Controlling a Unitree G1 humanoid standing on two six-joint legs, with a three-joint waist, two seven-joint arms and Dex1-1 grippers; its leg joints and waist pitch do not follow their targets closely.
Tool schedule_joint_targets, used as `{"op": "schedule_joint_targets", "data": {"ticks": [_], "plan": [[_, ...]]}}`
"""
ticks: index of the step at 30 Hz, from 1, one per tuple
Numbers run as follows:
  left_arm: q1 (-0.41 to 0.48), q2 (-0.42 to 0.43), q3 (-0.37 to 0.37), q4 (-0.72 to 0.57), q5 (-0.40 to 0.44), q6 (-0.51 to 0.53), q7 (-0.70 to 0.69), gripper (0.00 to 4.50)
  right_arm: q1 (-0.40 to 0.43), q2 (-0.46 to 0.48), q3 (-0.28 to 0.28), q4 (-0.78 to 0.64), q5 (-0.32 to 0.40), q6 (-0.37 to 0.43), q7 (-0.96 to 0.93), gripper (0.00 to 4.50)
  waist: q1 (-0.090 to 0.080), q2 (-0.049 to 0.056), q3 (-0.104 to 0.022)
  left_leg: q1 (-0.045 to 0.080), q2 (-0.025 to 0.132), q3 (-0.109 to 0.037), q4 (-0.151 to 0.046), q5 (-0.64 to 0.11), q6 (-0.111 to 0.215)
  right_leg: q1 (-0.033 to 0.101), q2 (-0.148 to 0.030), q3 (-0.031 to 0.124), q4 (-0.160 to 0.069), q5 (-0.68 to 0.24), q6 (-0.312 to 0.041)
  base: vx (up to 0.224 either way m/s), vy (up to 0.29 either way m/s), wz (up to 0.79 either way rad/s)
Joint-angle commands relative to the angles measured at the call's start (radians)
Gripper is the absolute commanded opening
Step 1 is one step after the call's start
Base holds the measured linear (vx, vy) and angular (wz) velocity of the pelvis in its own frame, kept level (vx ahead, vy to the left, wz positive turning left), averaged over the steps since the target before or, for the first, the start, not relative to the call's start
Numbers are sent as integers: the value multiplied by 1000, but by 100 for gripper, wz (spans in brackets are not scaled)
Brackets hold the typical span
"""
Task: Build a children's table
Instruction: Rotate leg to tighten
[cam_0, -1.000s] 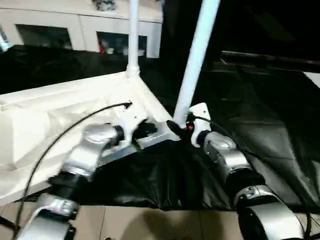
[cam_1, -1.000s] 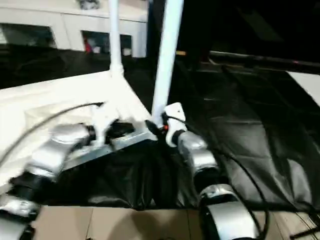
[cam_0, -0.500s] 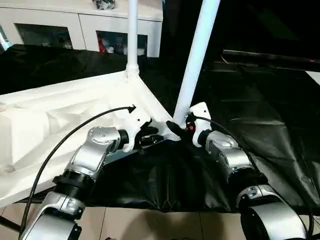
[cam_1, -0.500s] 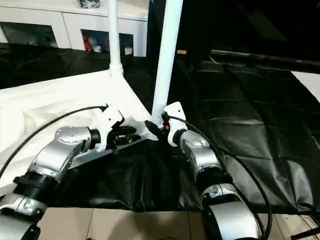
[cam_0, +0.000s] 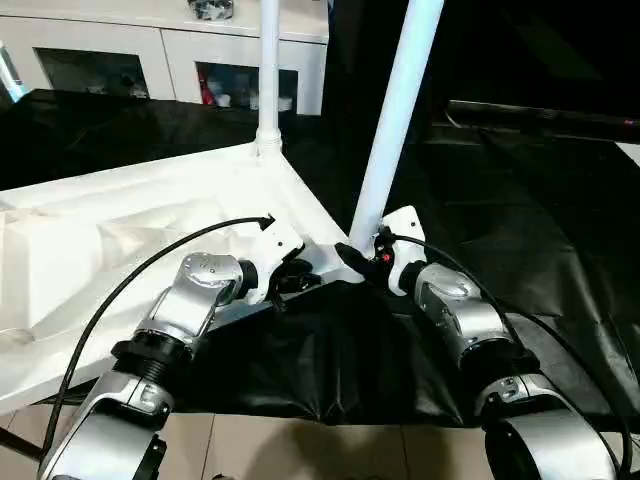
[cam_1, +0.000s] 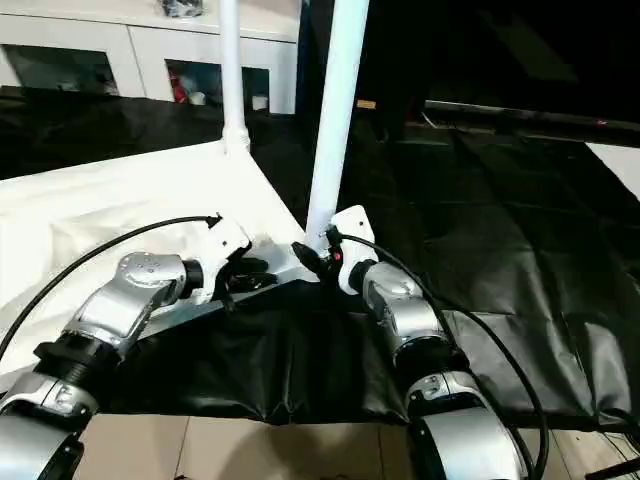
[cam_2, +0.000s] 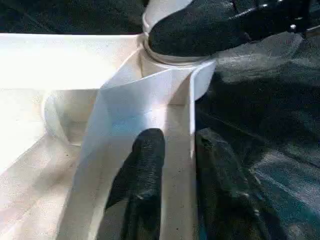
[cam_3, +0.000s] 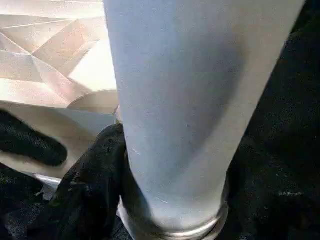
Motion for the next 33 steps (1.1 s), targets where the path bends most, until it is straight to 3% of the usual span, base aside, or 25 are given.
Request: {"op": "schedule_joint_targets", "data": {"ticks": [1,6,7,14,20,23,31,33], "plan": [[-12,10,-17,21,8,23,-23,72,25,-24,14,13,-29,19,12,262,-1,21,-70,7,21,-2,-73,-267,-3,54,-70,48,-78,-305,-185,0,0,0],[-13,33,-45,12,28,26,-48,35,20,-30,16,17,-29,19,10,262,-2,20,-69,7,21,-1,-73,-263,0,54,-69,48,-77,-299,-190,0,0,0],[-13,33,-45,12,28,26,-48,11,20,-30,16,17,-29,19,10,262,-2,20,-70,7,21,-1,-73,-263,0,54,-70,48,-77,-300,-190,0,0,0],[-8,52,-62,-4,45,13,-72,11,9,-40,22,27,-31,16,15,262,-3,19,-67,7,21,-2,-74,-280,-4,52,-69,47,-81,-337,-179,0,0,0],[47,91,-95,-121,0,-50,-209,11,-4,-72,34,38,-45,-4,46,262,-10,24,-69,3,24,-4,-75,-280,-6,55,-70,48,-75,-305,-192,0,0,0],[65,96,-92,-157,-19,-29,-226,0,-7,-86,25,34,-20,17,92,331,-13,23,-68,5,23,-1,-73,-276,0,54,-68,49,-76,-297,-200,0,0,0],[63,55,-71,-143,-13,-6,-132,0,13,-67,35,25,-12,38,95,386,-4,16,-68,6,23,1,-73,-255,1,54,-69,50,-75,-300,-198,0,0,0],[50,16,-63,-127,3,23,-52,0,16,-41,34,37,-12,41,53,414,-4,16,-67,8,25,2,-74,-256,-4,51,-68,50,-75,-303,-195,0,0,0]]}}
